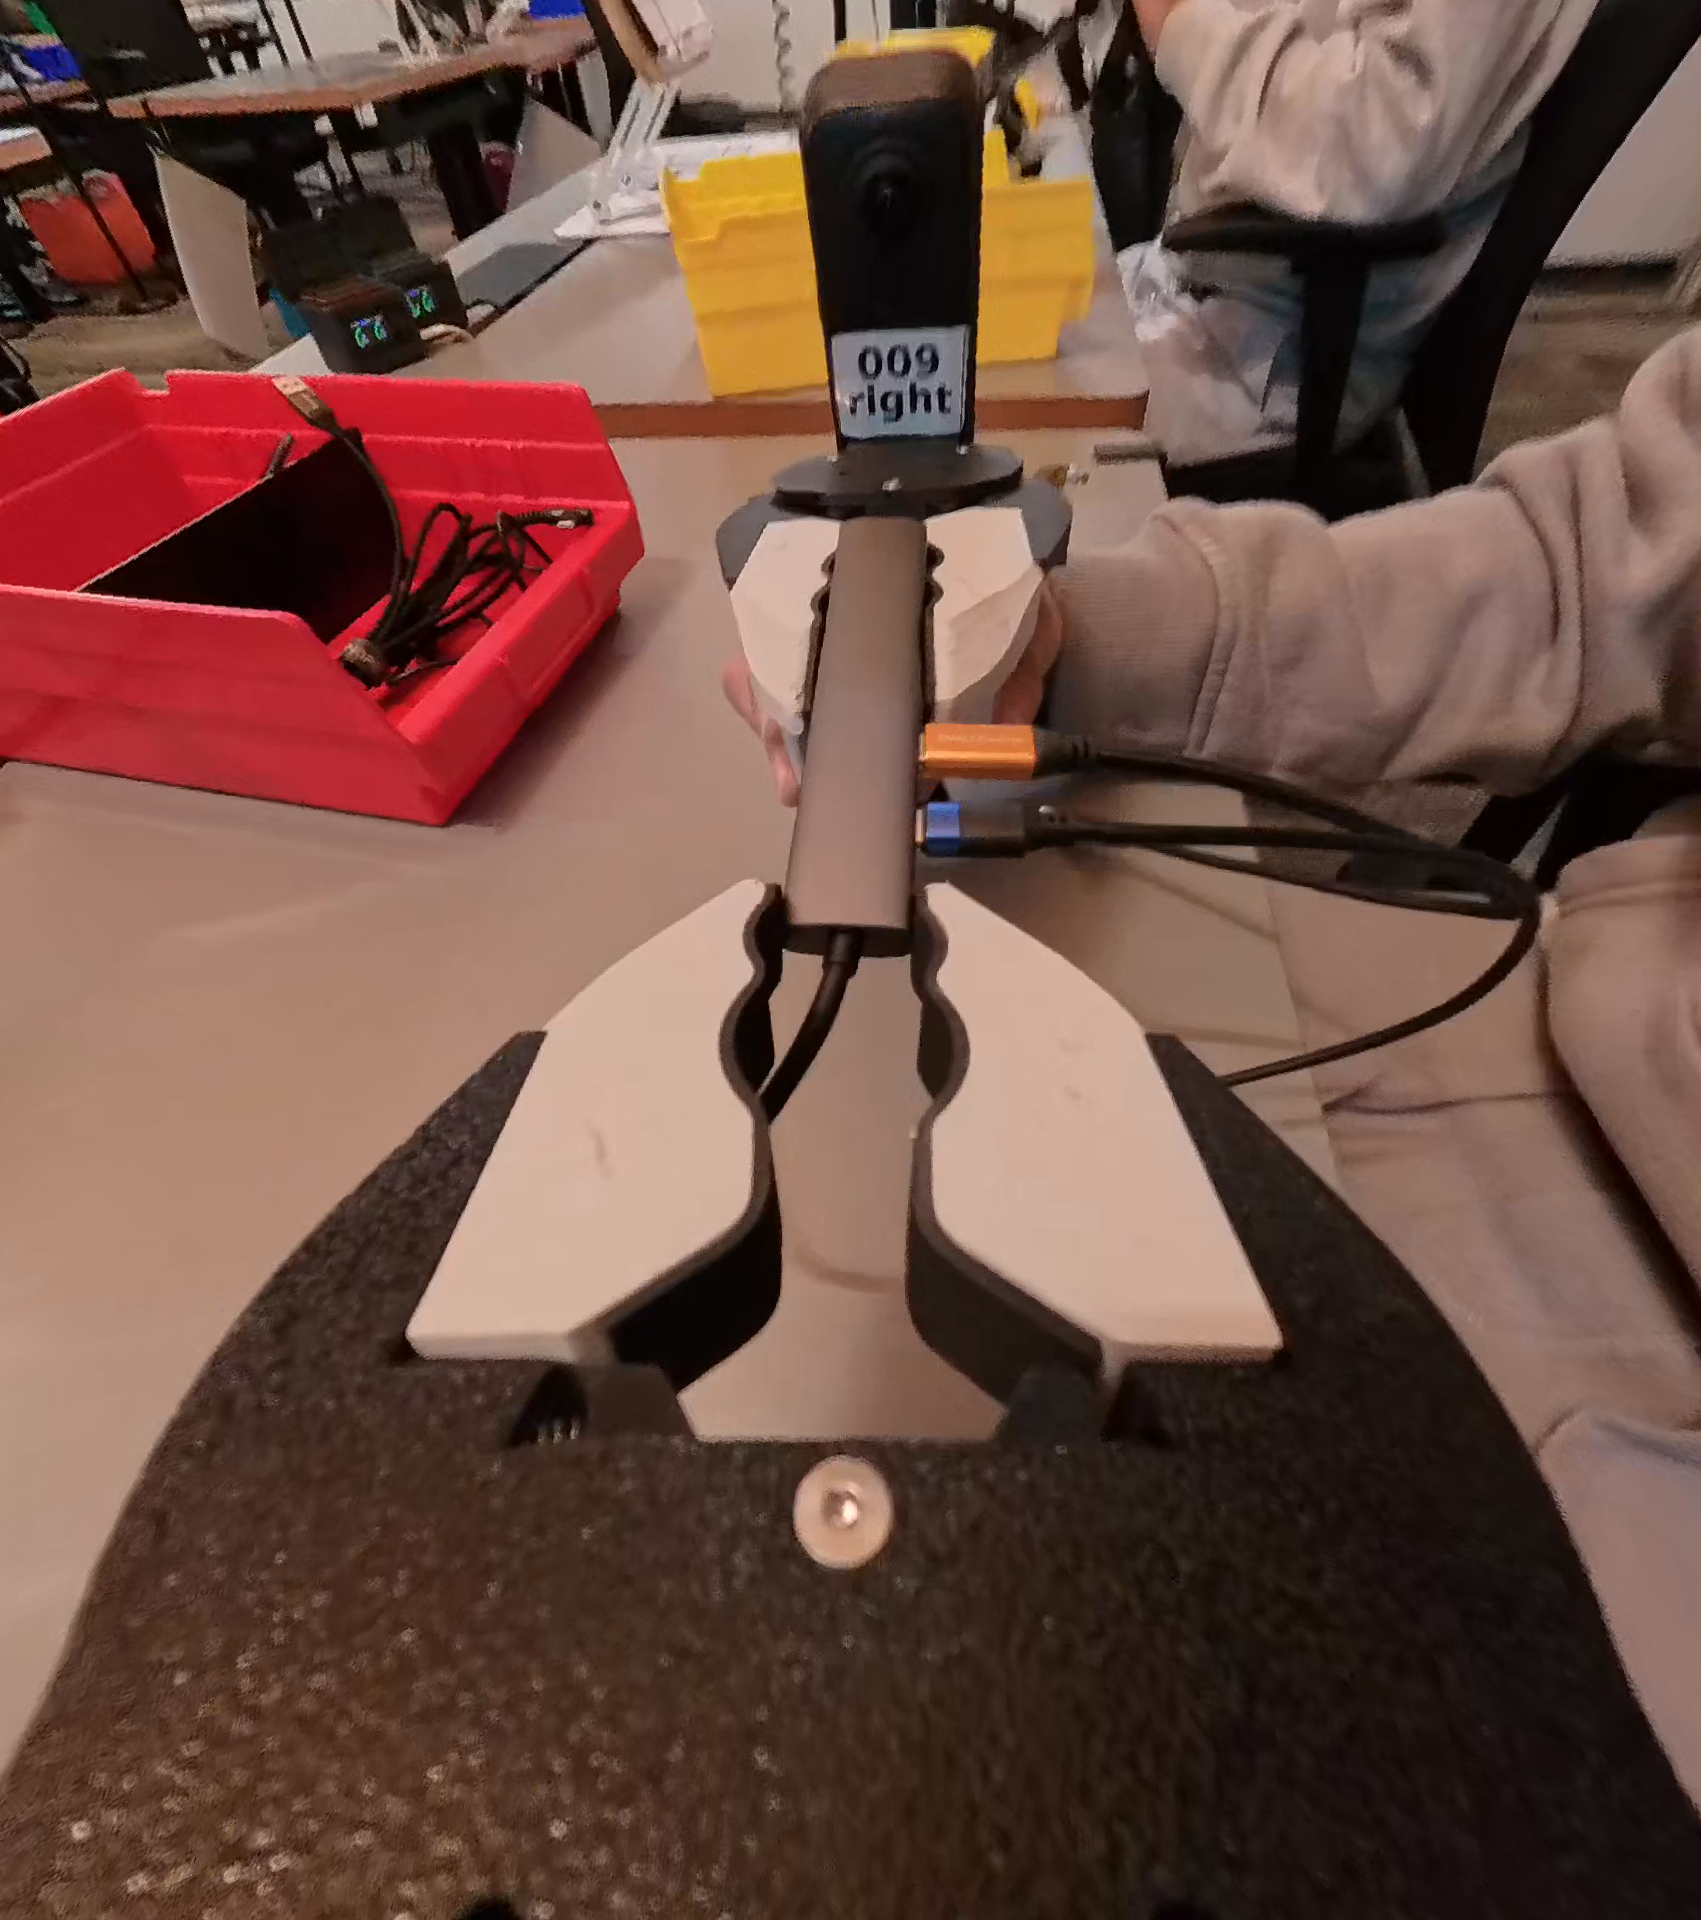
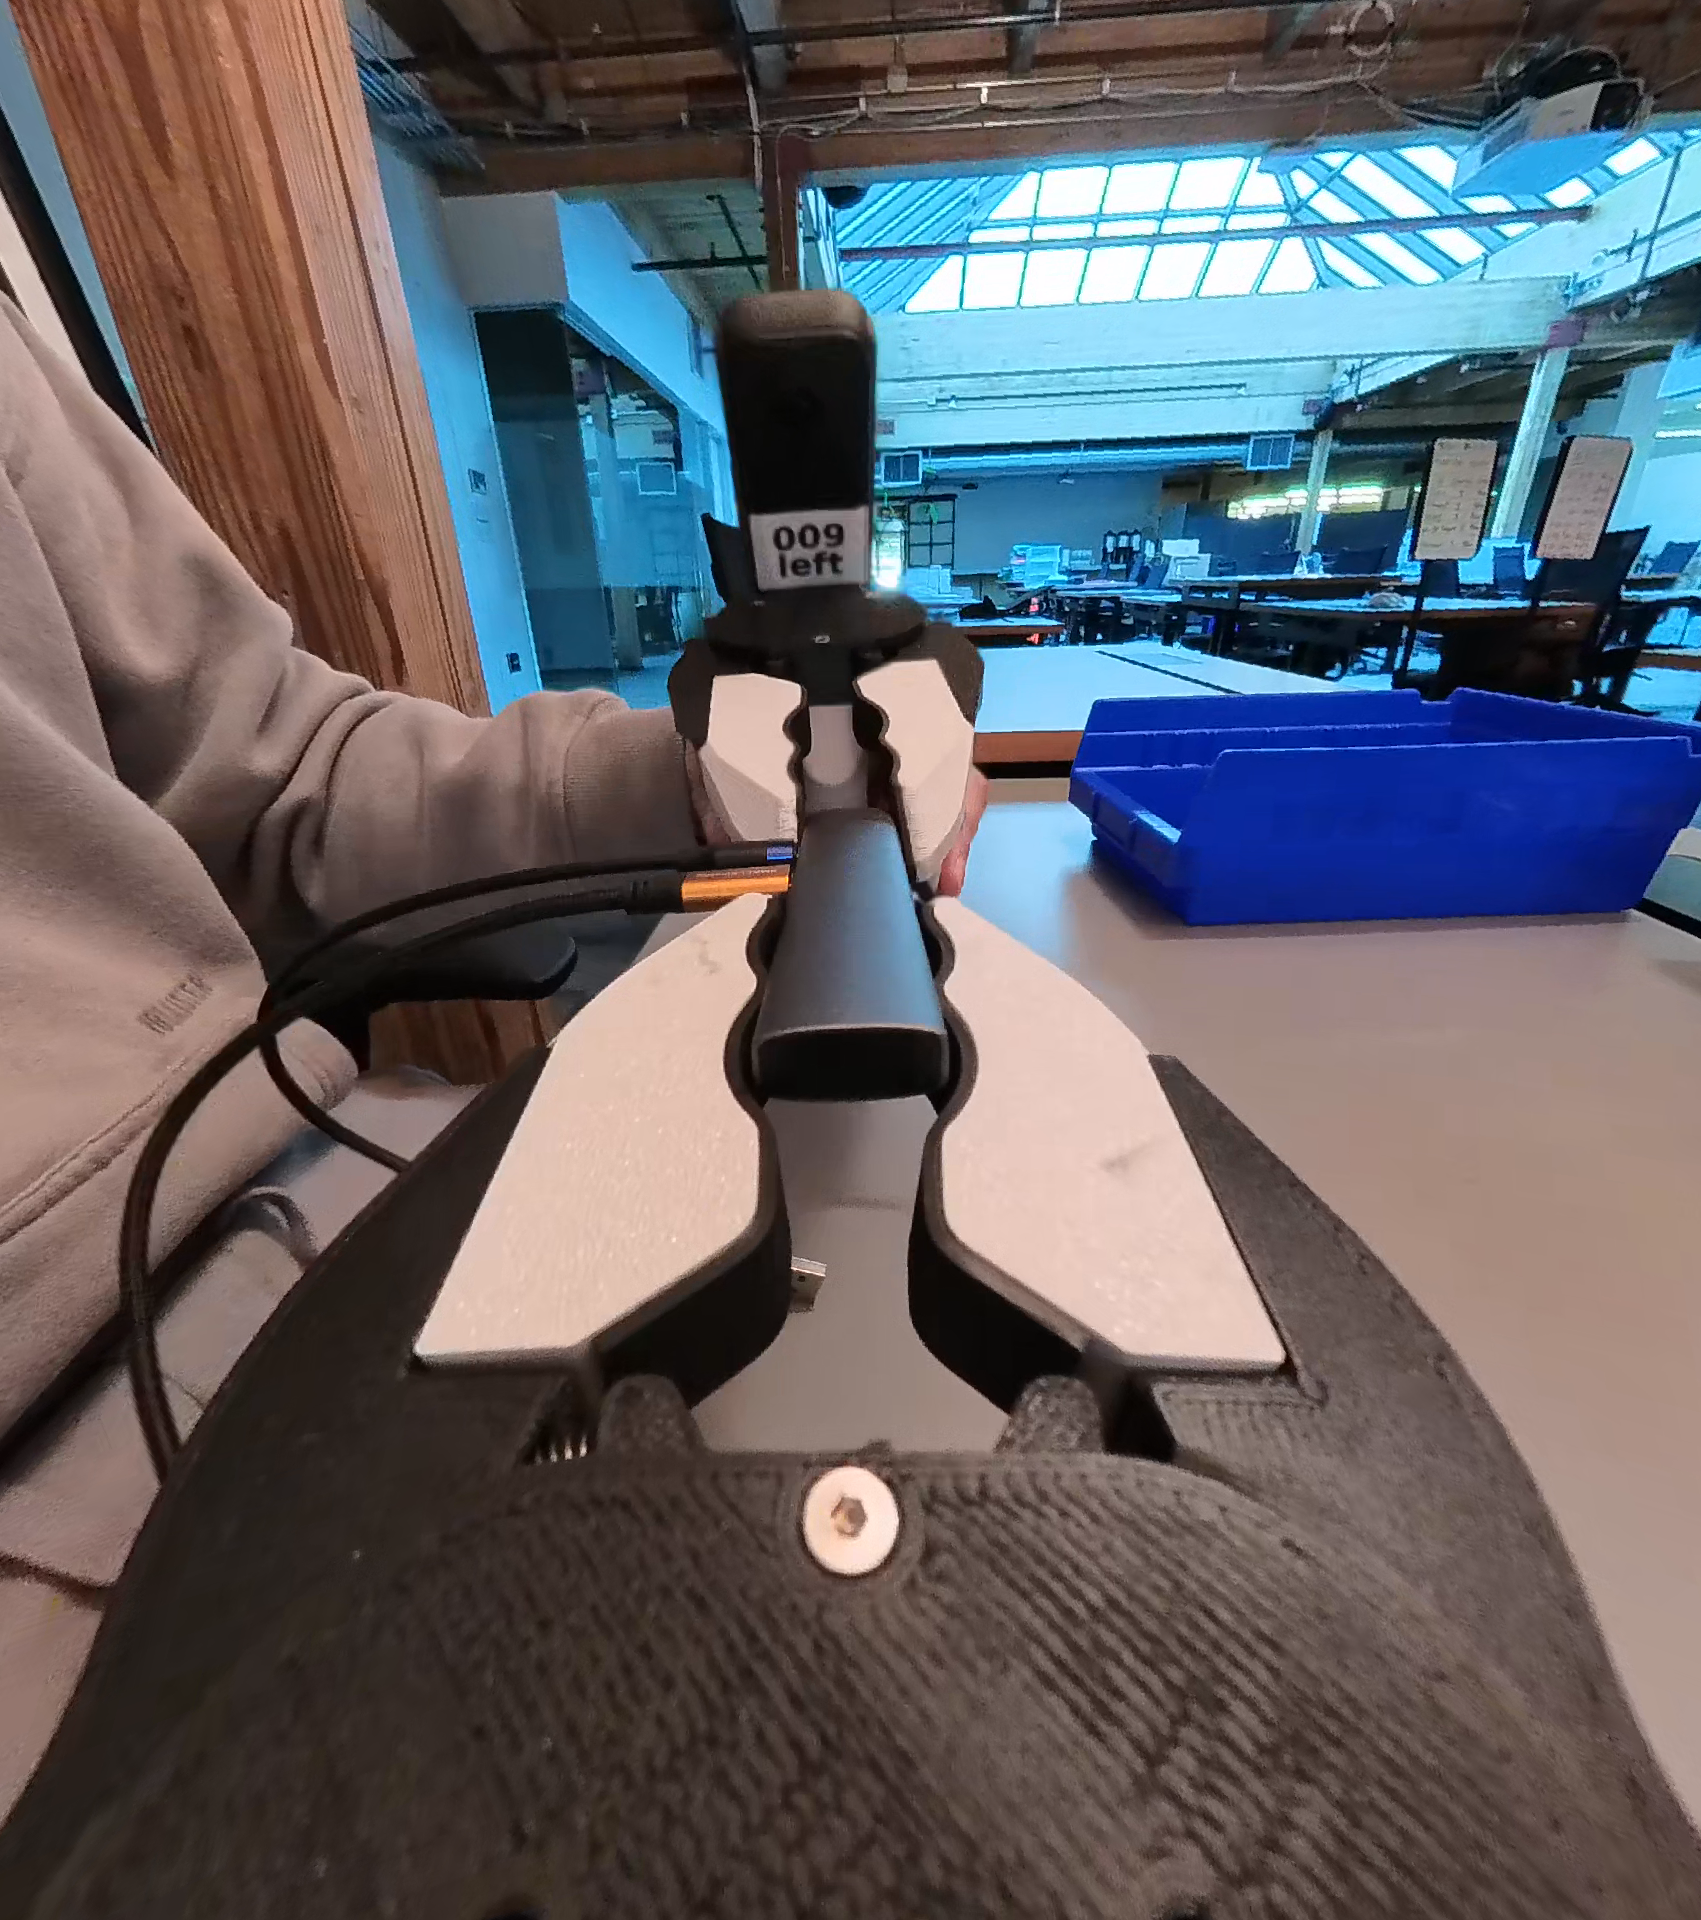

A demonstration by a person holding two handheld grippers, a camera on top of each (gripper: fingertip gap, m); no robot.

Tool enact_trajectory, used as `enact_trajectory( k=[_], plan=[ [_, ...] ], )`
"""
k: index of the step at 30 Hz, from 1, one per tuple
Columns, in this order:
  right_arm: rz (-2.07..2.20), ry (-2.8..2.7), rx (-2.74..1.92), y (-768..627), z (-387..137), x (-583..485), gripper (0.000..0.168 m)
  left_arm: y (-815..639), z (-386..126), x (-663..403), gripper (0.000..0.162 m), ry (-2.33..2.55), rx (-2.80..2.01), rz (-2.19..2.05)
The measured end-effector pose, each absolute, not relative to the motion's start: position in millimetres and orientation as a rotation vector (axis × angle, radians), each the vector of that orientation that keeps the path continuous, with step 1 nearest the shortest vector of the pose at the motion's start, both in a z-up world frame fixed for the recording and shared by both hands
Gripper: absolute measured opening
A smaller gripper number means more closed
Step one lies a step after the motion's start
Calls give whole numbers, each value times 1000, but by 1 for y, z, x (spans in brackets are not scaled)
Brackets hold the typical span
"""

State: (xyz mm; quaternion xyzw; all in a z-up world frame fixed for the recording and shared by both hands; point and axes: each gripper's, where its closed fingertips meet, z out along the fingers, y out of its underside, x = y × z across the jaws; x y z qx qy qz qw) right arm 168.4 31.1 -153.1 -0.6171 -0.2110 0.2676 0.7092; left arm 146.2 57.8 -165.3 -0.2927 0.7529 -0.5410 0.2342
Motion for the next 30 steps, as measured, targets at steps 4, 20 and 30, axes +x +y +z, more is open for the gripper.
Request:
enact_trajectory(
  k=[4,20,30],
  plan=[
    [597,-468,-1366,31,-154,169,24,58,-163,147,23,1997,-821,-1564],
    [453,-220,-1536,39,-152,217,59,94,-168,165,23,1714,-1028,-1406],
    [149,-75,-1640,78,-151,204,34,139,-167,176,22,1419,-1217,-1133]
  ],
)
